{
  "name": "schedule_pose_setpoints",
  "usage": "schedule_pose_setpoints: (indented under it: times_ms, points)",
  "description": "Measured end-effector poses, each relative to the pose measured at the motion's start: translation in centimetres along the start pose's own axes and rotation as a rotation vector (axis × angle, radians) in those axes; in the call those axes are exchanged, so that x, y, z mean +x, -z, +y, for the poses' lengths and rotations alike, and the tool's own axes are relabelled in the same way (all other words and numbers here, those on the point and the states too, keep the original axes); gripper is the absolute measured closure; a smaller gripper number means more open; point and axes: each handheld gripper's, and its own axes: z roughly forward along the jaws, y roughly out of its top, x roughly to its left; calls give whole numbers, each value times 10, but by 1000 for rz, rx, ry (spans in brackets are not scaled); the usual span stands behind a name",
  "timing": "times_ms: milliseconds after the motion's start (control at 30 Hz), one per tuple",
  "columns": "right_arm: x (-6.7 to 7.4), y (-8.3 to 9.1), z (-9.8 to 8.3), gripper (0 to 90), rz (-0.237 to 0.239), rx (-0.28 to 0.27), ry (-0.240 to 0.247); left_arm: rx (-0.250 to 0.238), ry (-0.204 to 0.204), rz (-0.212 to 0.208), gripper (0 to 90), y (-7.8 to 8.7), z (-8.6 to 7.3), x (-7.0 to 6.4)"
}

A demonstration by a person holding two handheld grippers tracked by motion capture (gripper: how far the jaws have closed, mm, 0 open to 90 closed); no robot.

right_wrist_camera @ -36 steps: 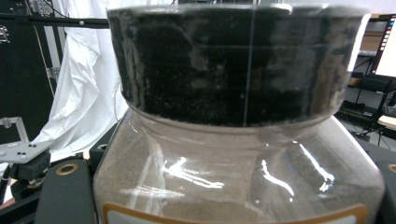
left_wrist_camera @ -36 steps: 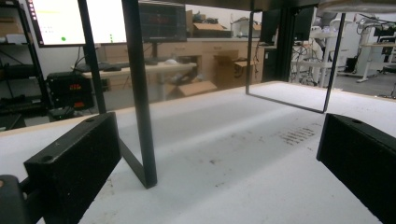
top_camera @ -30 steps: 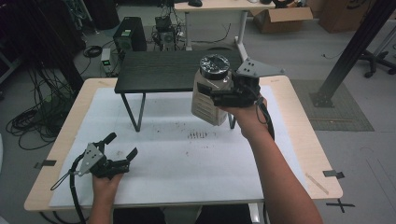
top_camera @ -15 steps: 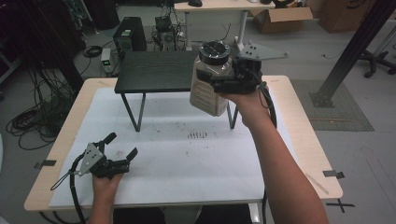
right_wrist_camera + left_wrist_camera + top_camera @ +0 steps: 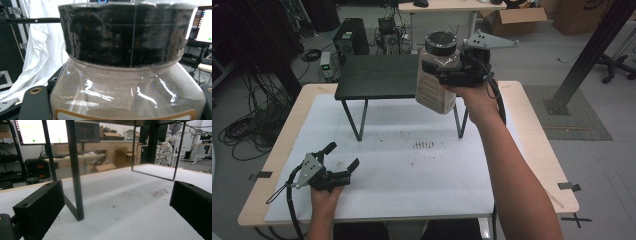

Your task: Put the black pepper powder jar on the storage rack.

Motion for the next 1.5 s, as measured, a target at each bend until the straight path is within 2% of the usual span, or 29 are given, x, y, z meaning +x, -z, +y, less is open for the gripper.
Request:
schedule_pose_setpoints:
  times_ms: [333,567,700,967,1400,1500]
  points:
    - [-11,-19,11,226,-33,14,0,-3,4,1,3,0,0,0]
    - [-22,-37,18,226,-72,23,0,-3,3,1,2,0,0,0]
    - [-26,-43,18,226,-92,26,0,-3,2,0,2,0,0,0]
    - [-40,-56,13,226,-132,38,-30,0,-3,0,2,0,0,0]
    - [-50,-63,7,224,-147,48,-34,1,-2,-1,3,0,0,0]
    - [-51,-64,5,223,-134,40,-31,1,-2,-1,3,0,0,0]
